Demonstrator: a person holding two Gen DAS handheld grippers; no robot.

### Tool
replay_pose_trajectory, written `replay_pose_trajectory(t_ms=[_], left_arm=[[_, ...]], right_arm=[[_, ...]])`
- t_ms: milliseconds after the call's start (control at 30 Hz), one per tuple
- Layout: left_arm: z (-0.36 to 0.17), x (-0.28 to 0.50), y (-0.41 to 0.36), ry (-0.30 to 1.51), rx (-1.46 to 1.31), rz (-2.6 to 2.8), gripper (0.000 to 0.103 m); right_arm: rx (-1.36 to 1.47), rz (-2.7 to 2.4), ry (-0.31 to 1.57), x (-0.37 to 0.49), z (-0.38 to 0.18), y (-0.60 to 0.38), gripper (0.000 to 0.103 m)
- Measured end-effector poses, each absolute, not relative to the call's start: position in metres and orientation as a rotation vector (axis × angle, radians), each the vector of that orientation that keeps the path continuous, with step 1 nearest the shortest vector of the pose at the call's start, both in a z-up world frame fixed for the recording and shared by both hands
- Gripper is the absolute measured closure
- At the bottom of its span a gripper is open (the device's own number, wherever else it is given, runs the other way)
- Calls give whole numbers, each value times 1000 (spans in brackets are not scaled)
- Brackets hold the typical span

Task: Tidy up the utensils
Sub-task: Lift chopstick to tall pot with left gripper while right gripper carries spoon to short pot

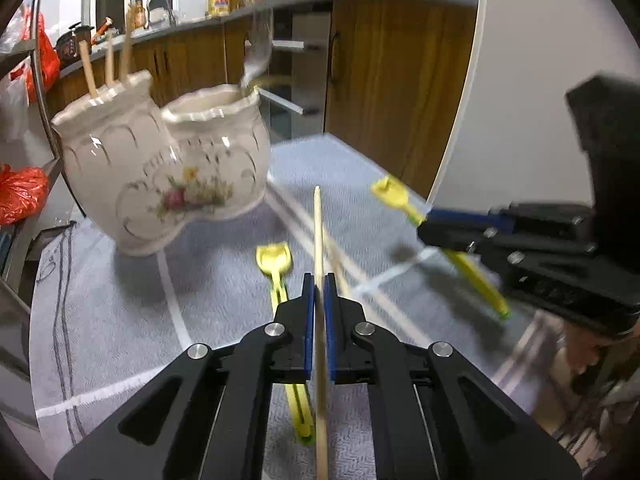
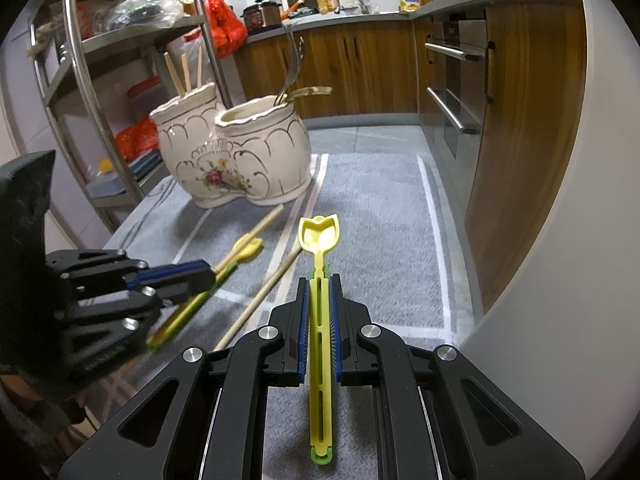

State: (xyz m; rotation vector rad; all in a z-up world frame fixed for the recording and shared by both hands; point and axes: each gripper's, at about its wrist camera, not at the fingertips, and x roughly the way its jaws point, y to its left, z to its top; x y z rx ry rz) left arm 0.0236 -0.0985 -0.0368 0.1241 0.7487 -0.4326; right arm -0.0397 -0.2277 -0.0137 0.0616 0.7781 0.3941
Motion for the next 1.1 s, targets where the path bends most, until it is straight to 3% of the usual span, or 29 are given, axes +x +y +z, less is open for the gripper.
replay_pose_trajectory(t_ms=[233, 700, 1100], left_arm=[[-7, 5, -68, 548, 74, -471, 98], [40, 0, 3, 347, -3, -407, 98], [92, 82, 39, 219, -148, -402, 98]], right_arm=[[62, 416, 682, -42, 10, -221, 92], [62, 472, 482, -17, 66, -187, 92], [224, 506, 411, 54, 87, -172, 92]])
